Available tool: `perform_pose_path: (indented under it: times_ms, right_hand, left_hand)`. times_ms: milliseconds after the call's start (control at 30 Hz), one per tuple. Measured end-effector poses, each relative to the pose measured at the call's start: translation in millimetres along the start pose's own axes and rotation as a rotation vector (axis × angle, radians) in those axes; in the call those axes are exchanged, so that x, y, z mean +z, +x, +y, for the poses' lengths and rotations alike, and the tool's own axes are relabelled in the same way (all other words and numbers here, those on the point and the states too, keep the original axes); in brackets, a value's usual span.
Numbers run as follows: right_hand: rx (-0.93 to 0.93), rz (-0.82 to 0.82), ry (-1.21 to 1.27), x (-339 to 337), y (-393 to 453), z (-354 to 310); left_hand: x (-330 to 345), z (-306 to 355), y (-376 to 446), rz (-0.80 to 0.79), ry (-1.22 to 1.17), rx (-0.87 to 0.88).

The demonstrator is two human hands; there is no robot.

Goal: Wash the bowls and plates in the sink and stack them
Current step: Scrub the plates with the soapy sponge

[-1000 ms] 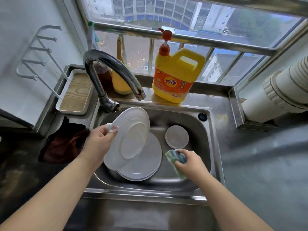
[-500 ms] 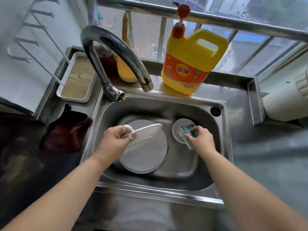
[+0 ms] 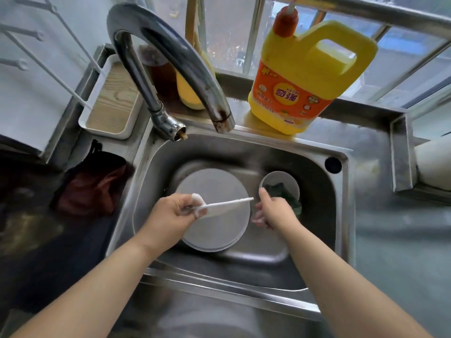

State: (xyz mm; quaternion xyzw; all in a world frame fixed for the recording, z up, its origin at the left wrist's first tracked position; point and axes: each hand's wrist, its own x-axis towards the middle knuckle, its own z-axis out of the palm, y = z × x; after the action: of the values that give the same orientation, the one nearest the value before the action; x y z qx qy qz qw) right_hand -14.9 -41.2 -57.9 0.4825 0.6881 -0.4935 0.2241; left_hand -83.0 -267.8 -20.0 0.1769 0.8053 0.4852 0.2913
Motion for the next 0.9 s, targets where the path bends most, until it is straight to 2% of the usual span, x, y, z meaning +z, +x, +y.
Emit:
perform_pose_path:
  times_ms: [67, 133, 267, 333, 400, 467, 500, 567, 600, 667, 767, 900]
  right_hand:
    - [0.197, -0.197, 0.208, 9, -8, -8]
    - [0.264, -0.267, 0.347, 14, -10, -9]
    - [0.236, -0.218, 0.445, 18, -12, 0]
    - [0.197, -0.194, 0.423, 16, -10, 5]
    - [0.155, -0.185, 0.388, 13, -9, 11]
    - [0.112, -0.184, 0.4, 10, -10, 14]
    - [0.093, -0.189, 0.427, 9, -11, 14]
    - [0.059, -0.207, 0.479, 9, -15, 11]
    - [0.038, -0.218, 0.488, 9, -17, 8]
    - [-0.008, -0.228, 0.47, 9, -19, 1]
    - [-0.06, -0.233, 0.435, 8, -21, -3]
    - [-0.091, -0.255, 0.353, 12, -19, 7]
  left_hand:
    - [2, -1, -3, -0.019, 0.076, 0.018]
    - [3, -3, -7, -0.02, 0.114, 0.03]
    - [0, -12, -17, -0.012, 0.161, 0.02]
    - [-3, -18, -21, 0.022, 0.143, -0.062]
    - [-6, -22, -23, 0.12, 0.136, -0.184]
    - [-5, -22, -19, 0.232, 0.068, -0.4]
    - [-5, -21, -15, 0.276, -0.041, -0.519]
    - [-5, -18, -6, 0.281, -0.38, -0.704]
    - [-5, -13, -3, 0.248, -0.536, -0.744]
    - [-7, -4, 2, 0.209, -0.644, -0.719]
    - [-9, -2, 6, 0.232, -0.613, -0.68]
    - [-11, -8, 7, 0.258, -0.542, -0.735]
